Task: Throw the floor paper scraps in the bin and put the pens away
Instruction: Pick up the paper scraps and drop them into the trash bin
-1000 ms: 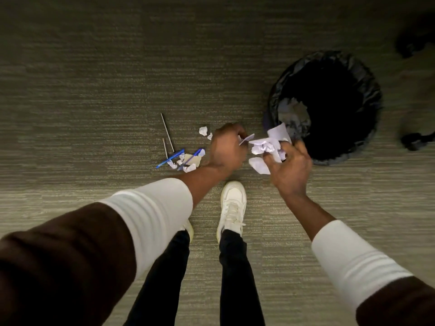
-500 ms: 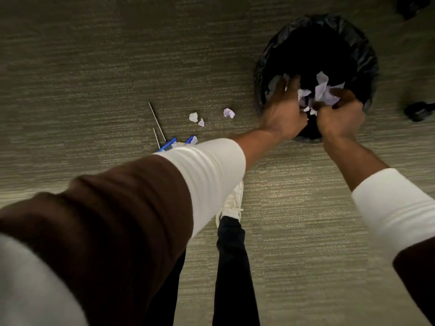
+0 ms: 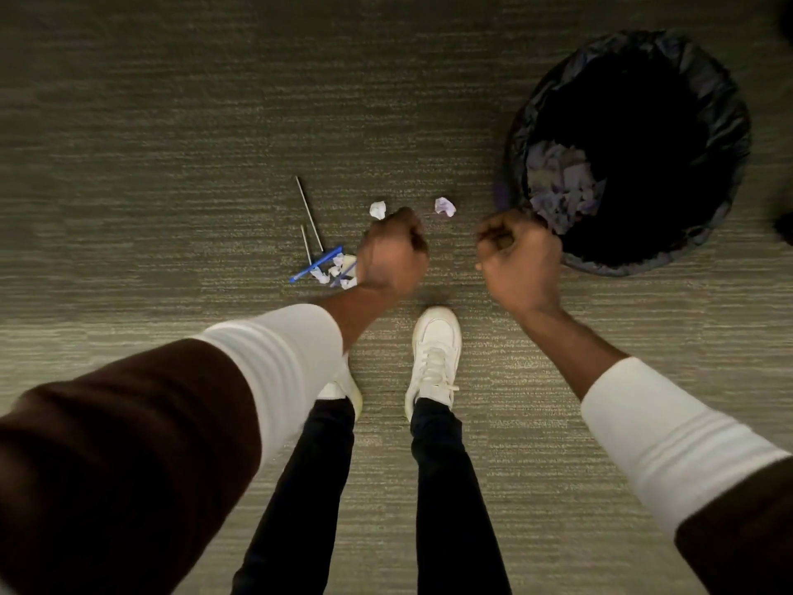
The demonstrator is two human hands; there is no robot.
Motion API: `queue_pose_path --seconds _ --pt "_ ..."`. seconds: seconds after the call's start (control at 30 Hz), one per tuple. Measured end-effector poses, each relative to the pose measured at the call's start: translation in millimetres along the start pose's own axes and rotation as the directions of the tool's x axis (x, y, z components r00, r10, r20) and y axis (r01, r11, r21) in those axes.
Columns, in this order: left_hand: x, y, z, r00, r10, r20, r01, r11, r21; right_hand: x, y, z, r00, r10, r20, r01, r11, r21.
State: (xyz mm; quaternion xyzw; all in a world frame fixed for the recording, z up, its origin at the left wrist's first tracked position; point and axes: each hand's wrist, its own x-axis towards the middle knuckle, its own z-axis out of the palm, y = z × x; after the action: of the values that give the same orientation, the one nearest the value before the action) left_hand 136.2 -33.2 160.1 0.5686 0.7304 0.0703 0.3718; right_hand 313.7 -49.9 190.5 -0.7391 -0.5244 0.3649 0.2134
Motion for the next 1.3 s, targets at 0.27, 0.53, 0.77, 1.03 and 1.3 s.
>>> queue_pose_path --seconds 0.27,0.53,0.77,1.03,1.3 --pt "50.8 -79.6 3.2 0.988 -0.070 0.141 0.023 0.951 0.309 32.1 49.7 89.6 0.930 0.035 0.365 0.150 0.871 -0.467" --pt "119.0 -127.7 68.4 0.969 0.031 0.245 -0.114 0.936 0.332 91.6 102.6 160.1 0.941 0.024 0.337 0.184 0.799 -0.573" --pt "147.7 -141.7 120.9 0.943 0.232 0.240 -0.319 0.838 0.442 120.9 148.9 200.1 0.912 -0.133 0.388 0.372 0.666 -0.647" --pt "148.3 -151.1 122.1 0.902 0.356 0.243 -0.430 0.794 0.431 113.2 162.0 202.3 0.937 -0.153 0.315 0.328 0.698 -0.637" --pt "98.6 -124.4 84.8 0.958 0.193 0.211 -0.256 0.907 0.334 53.4 110.5 156.2 0.946 -0.092 0.312 0.263 0.781 -0.567"
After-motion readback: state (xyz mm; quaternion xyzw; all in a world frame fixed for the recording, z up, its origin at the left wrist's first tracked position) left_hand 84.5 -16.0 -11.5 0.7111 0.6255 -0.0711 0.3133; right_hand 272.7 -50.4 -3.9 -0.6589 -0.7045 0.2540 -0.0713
